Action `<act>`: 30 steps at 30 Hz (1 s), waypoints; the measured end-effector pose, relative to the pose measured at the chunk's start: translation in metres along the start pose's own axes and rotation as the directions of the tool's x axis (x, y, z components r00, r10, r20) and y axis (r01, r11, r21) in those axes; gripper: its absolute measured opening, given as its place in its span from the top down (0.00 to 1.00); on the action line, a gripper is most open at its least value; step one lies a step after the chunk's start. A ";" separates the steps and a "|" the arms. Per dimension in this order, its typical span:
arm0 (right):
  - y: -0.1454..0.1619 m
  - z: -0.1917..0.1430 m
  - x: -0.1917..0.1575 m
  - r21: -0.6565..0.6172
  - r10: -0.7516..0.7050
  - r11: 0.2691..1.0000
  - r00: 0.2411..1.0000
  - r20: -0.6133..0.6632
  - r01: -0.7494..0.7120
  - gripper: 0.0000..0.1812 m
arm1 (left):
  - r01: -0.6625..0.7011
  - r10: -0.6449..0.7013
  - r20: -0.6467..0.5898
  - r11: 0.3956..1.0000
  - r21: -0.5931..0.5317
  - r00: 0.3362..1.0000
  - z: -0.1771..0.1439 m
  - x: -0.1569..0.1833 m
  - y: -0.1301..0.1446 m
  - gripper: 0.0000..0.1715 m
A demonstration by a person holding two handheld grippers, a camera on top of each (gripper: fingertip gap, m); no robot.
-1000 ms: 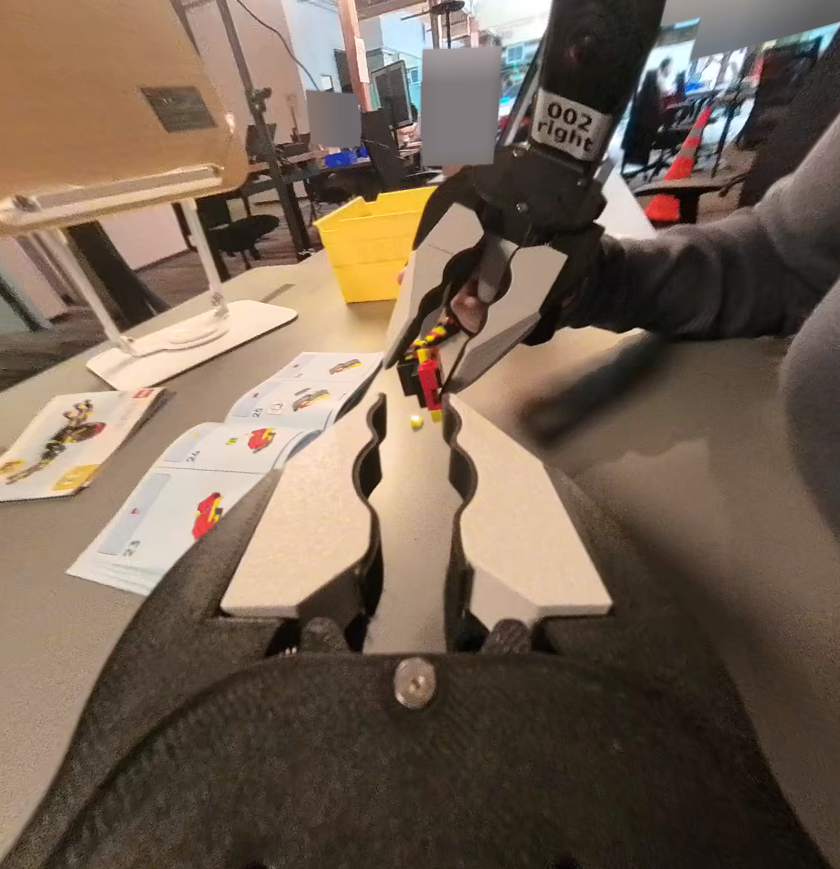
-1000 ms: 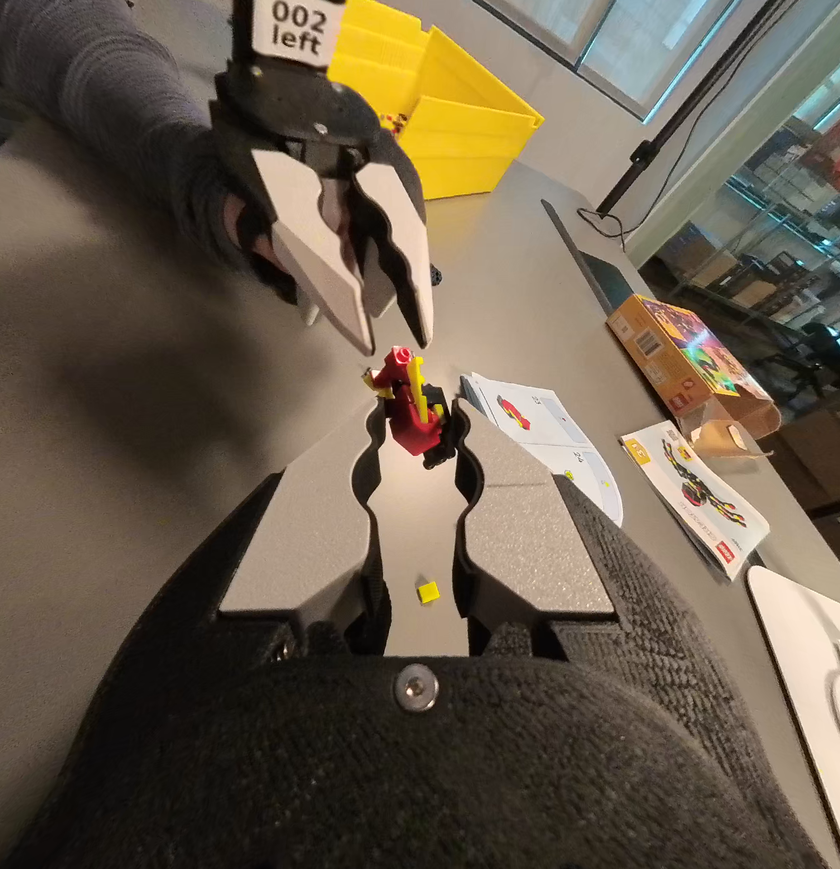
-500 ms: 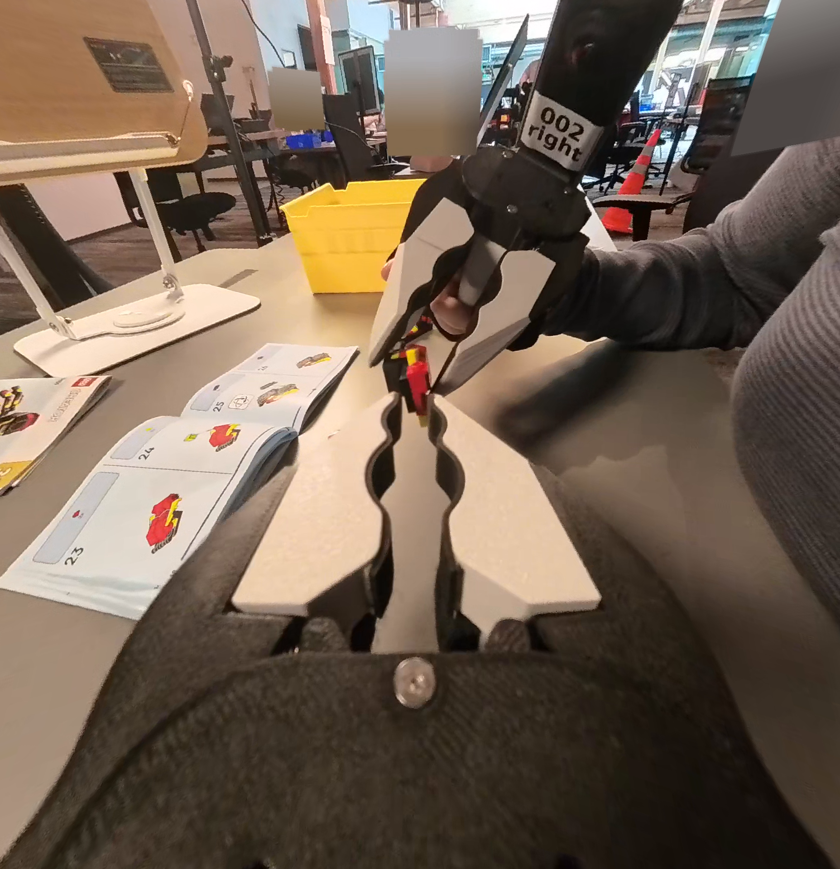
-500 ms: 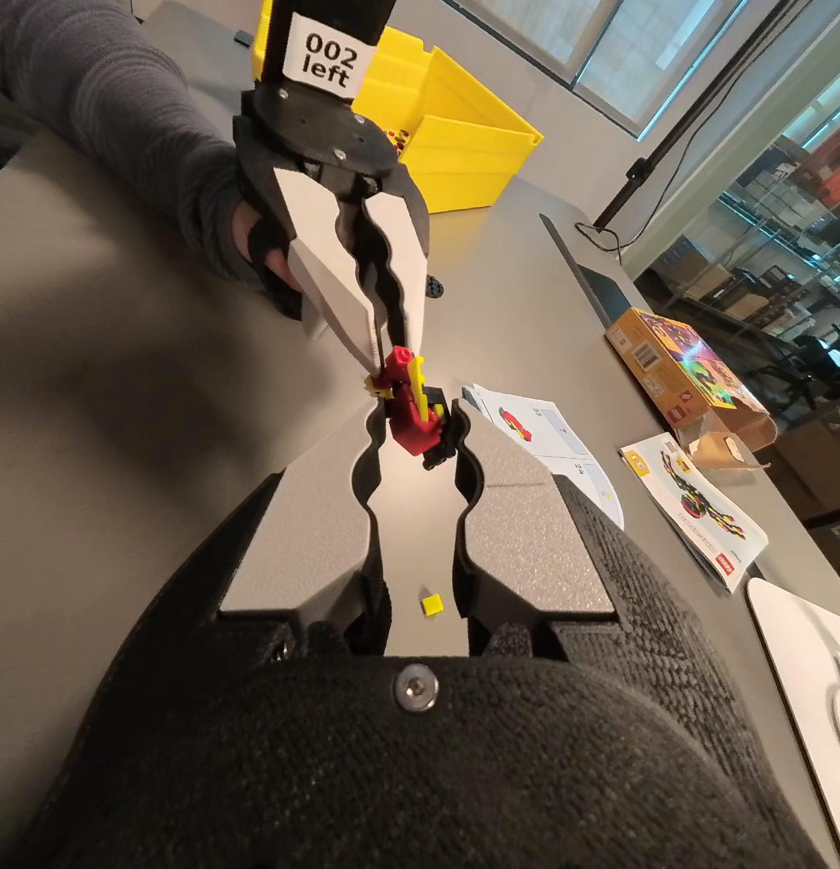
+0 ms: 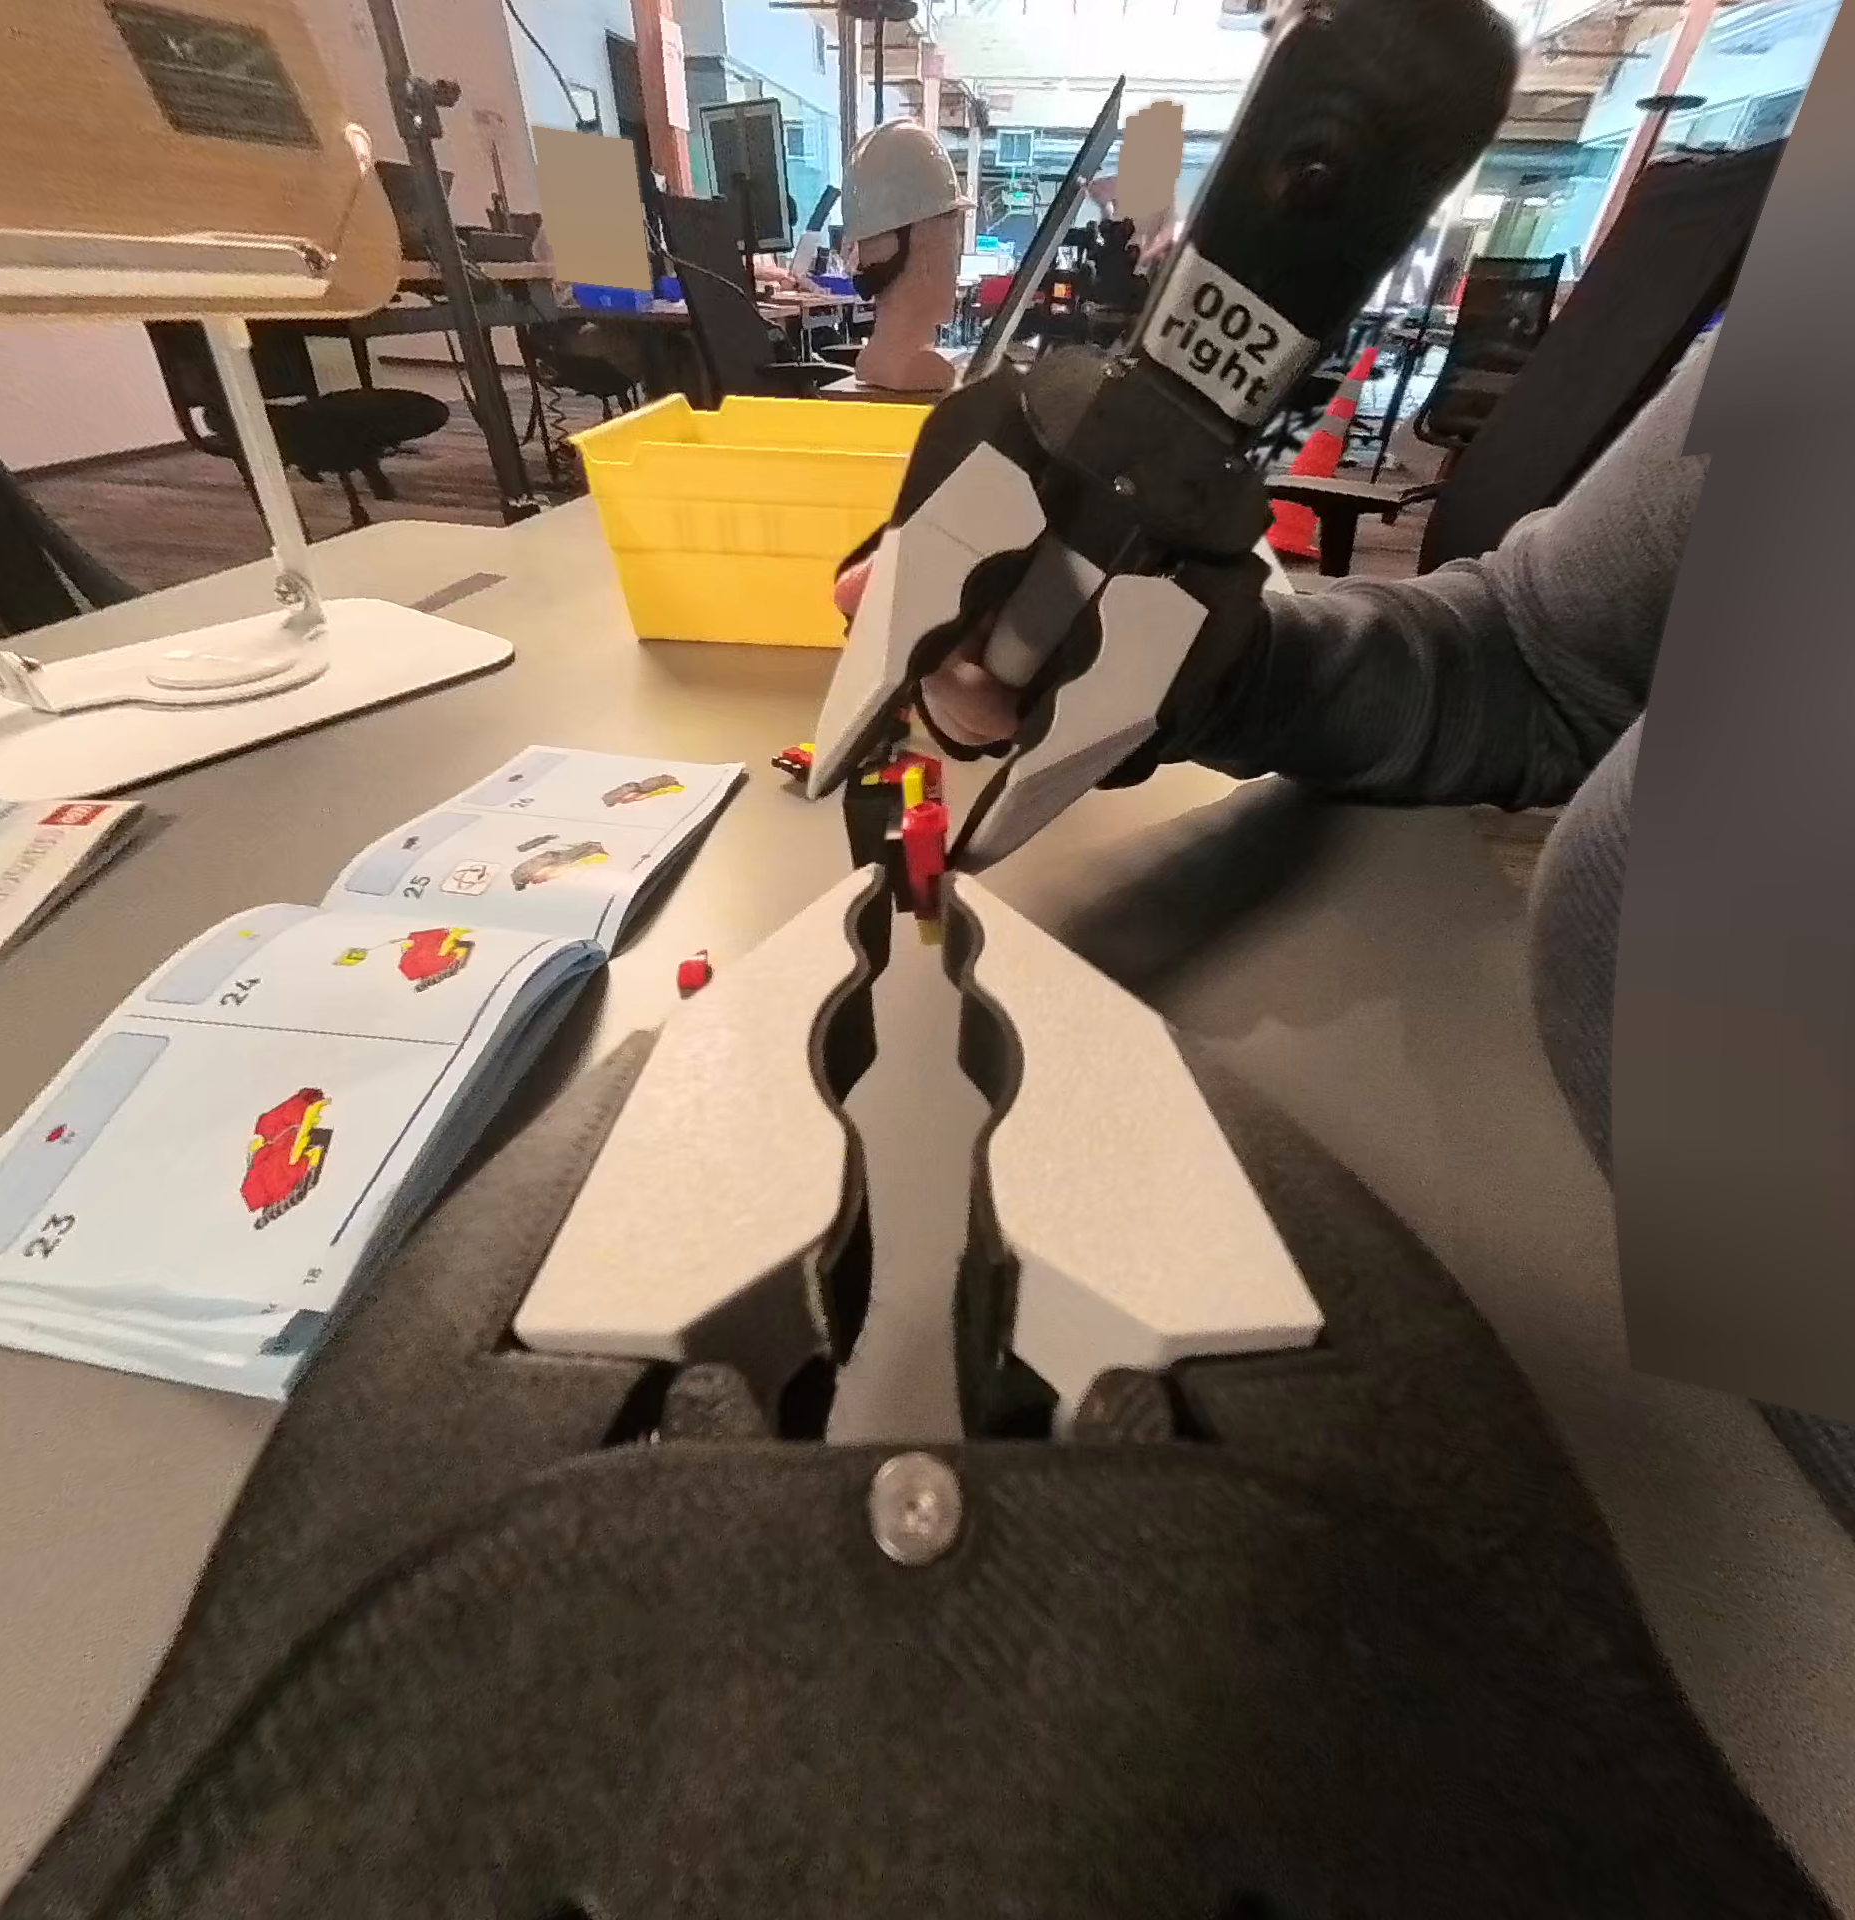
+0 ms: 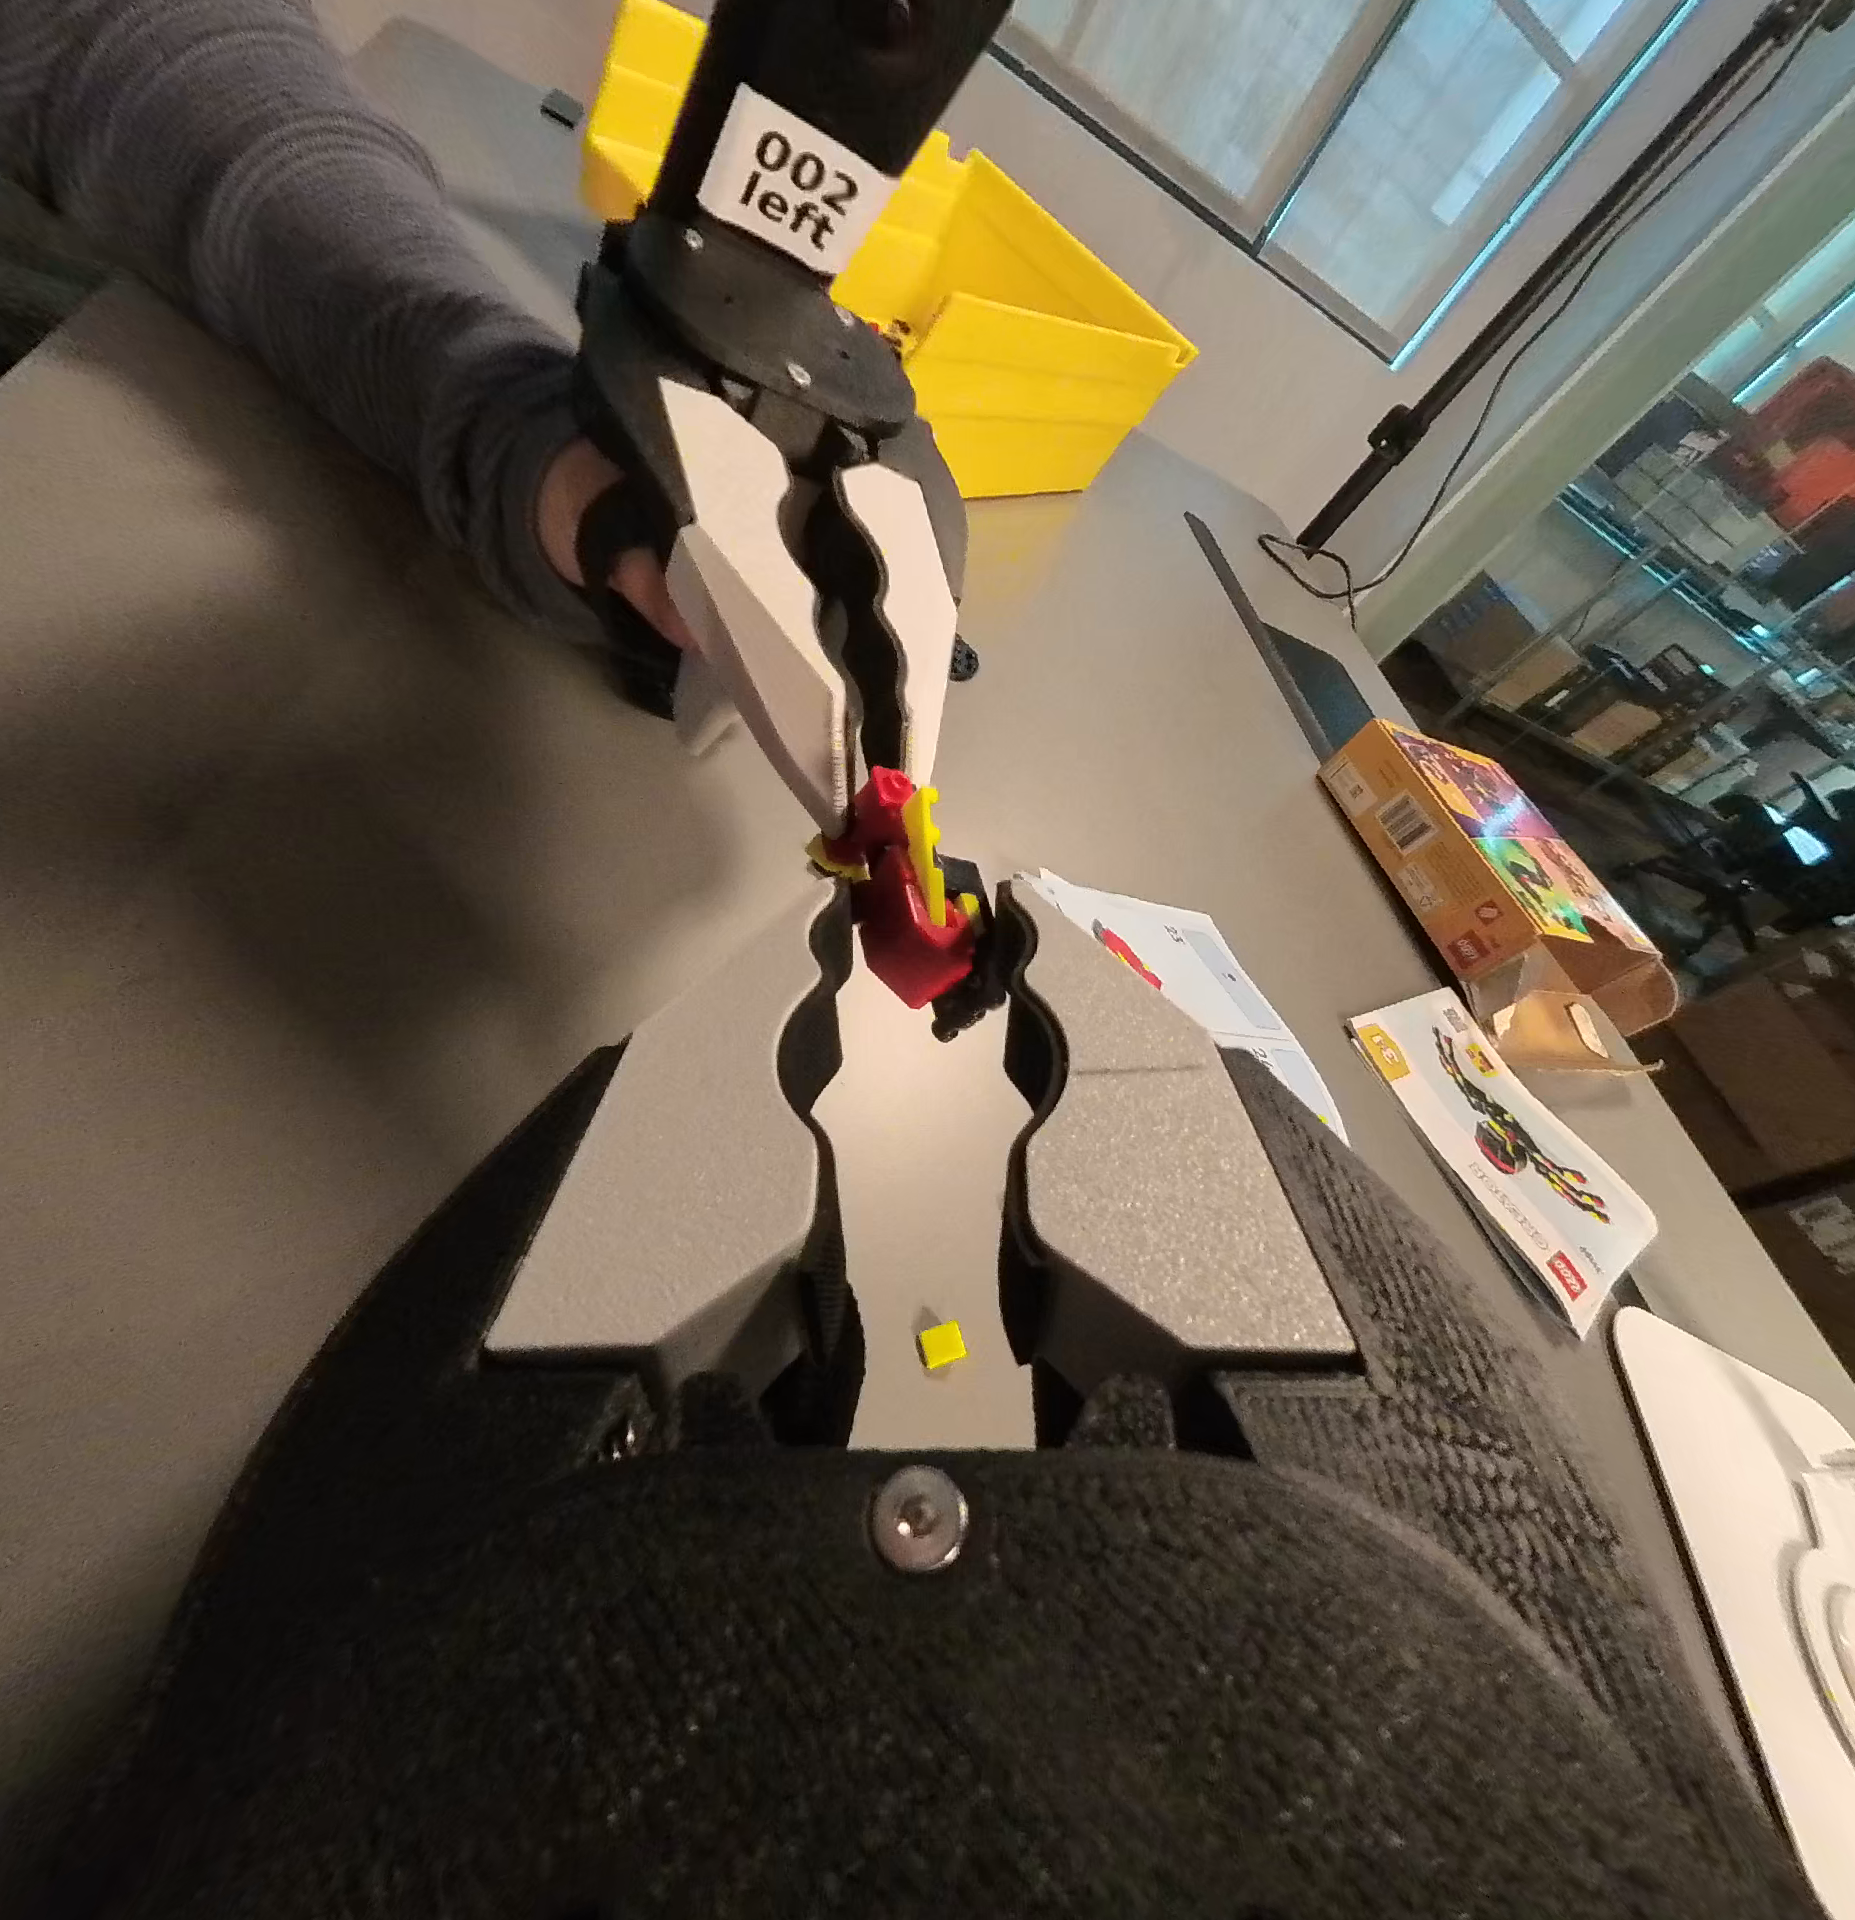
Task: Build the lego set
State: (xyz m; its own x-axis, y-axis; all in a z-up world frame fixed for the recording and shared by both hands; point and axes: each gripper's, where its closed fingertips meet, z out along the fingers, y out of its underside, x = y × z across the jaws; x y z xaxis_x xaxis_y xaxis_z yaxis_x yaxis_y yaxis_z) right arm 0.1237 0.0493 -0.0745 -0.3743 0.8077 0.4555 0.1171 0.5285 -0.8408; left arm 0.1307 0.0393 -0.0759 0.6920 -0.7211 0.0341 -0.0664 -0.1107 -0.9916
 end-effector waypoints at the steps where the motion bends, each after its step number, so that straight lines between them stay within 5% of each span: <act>1: 0.000 0.000 0.000 0.001 0.000 1.000 1.000 -0.002 0.000 0.86 | 0.012 -0.012 -0.005 1.000 0.000 1.000 0.000 0.000 0.000 0.95; 21: -0.001 -0.003 0.004 0.006 -0.021 1.000 1.000 -0.013 0.021 0.82 | 0.070 -0.069 -0.026 0.997 0.028 0.997 -0.002 -0.002 -0.003 0.96; 24: 0.018 -0.014 0.011 -0.095 0.027 0.995 1.000 0.015 -0.026 0.79 | 0.075 -0.074 -0.027 0.997 0.034 0.997 -0.003 -0.002 -0.004 0.96; 28: 0.084 -0.031 0.009 -0.369 0.132 0.924 0.989 0.072 -0.097 0.82 | 0.045 -0.045 -0.042 0.999 0.019 0.998 -0.003 0.004 -0.002 0.96; 30: 0.095 -0.035 0.008 -0.365 0.169 0.922 0.982 0.082 -0.128 0.85 | 0.024 -0.023 -0.050 1.000 0.008 0.998 -0.002 0.007 -0.001 0.96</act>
State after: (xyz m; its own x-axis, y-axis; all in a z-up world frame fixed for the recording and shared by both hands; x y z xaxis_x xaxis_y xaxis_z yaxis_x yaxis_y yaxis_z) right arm 0.1640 0.1149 -0.1407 -0.4231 0.8612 0.2815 0.4913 0.4791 -0.7274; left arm 0.1346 0.0329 -0.0747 0.6567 -0.7515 0.0632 -0.0444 -0.1222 -0.9915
